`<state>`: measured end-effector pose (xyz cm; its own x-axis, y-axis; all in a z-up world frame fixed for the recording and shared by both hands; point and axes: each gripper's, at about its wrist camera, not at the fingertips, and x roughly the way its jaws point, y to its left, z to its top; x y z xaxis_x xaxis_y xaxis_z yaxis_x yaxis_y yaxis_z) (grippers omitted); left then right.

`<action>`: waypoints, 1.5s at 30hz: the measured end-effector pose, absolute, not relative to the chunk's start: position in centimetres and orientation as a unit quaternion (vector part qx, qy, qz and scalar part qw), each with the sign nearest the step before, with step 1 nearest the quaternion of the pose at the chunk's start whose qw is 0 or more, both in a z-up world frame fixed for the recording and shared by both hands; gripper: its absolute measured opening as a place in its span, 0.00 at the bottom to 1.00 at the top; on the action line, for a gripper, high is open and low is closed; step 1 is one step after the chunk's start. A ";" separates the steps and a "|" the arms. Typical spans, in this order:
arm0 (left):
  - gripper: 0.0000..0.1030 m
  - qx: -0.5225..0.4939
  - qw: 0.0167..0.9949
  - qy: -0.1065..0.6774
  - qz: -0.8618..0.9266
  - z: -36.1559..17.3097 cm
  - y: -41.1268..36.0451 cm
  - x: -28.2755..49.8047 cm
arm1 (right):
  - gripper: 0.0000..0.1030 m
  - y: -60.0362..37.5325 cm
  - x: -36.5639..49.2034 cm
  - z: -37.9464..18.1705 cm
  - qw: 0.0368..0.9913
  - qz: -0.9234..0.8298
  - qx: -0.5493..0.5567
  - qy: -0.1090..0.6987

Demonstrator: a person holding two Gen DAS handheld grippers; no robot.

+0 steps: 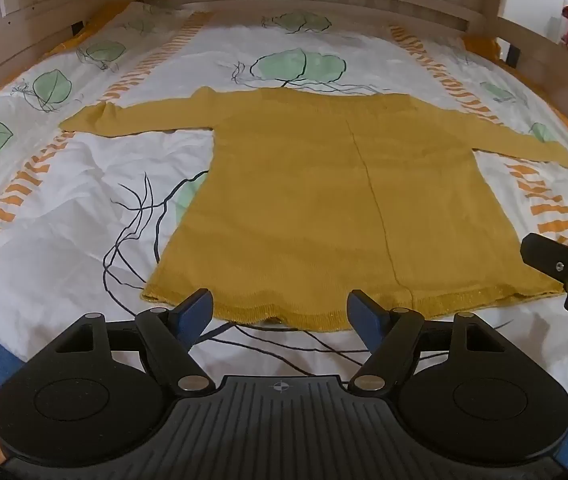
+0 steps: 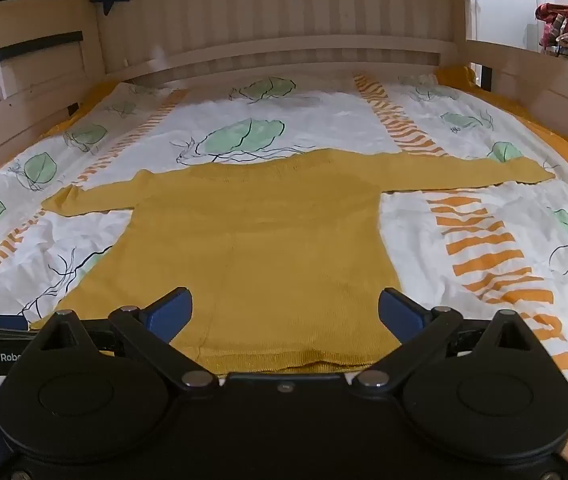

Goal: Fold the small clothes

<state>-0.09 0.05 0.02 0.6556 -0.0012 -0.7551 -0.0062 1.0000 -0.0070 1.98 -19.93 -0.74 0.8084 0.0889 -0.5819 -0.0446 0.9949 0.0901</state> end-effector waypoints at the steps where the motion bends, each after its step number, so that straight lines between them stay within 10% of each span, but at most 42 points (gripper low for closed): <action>1: 0.71 -0.006 0.910 0.415 0.001 0.0 0.1 -0.1 | 0.97 -19.9 2.0 -0.8 0.950 0.035 0.037 0.307; 45: 0.71 -0.012 0.900 0.436 0.003 -1.3 0.4 0.3 | 0.97 -19.9 2.7 -1.4 0.941 0.043 0.055 0.331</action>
<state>0.26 0.41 -1.27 0.6206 -0.0043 -0.7841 -0.0161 0.9997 -0.0182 2.71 -19.92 -1.36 0.7771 0.1175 -0.6183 -0.0442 0.9902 0.1326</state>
